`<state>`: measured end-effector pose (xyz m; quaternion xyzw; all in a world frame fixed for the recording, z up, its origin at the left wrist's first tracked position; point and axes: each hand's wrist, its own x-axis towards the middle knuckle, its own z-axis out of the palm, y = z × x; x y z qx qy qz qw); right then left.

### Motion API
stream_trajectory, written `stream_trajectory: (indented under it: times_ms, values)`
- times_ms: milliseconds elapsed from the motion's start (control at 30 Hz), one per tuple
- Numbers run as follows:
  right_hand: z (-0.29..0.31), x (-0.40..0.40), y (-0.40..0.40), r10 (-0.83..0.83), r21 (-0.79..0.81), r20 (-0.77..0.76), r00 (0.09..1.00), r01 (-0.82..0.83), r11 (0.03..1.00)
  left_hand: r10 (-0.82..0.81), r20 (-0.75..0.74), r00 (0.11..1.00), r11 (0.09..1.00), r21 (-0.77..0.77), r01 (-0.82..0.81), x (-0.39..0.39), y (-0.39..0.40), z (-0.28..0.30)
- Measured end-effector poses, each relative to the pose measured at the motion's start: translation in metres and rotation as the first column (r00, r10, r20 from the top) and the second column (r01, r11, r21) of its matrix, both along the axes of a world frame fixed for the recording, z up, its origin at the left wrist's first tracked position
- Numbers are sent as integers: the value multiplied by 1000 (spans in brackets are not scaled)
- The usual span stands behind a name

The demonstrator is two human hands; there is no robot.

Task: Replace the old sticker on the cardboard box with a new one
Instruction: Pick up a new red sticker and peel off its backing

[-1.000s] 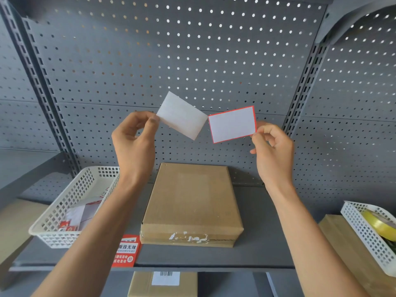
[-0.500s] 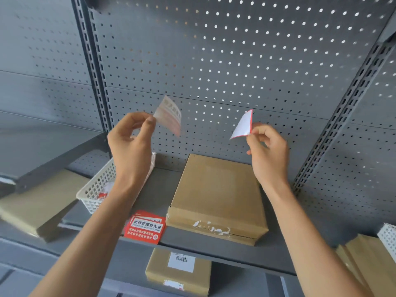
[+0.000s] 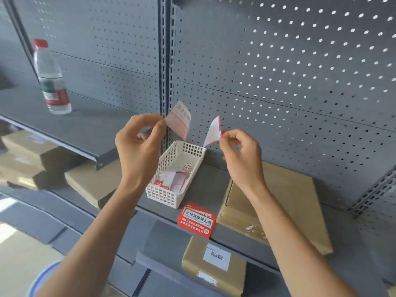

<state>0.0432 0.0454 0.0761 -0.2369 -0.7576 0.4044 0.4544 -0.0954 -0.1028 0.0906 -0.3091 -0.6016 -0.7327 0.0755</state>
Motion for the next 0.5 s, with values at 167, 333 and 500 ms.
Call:
stream_trajectory:
  times_ms: [167,333,500]
  values:
    - [-18,-41,-20,116,-3,236,965,-119,993,34,-1,999,999,-19,-34,-24,-24,-3]
    - [-44,-68,-29,153,22,444,883,-181,983,26,-17,1000,999,-33,-27,-40,-37,-8]
    - [-60,-73,-22,85,116,569,818,-182,977,-14,-9,1000,999,-50,14,-44,-35,-19]
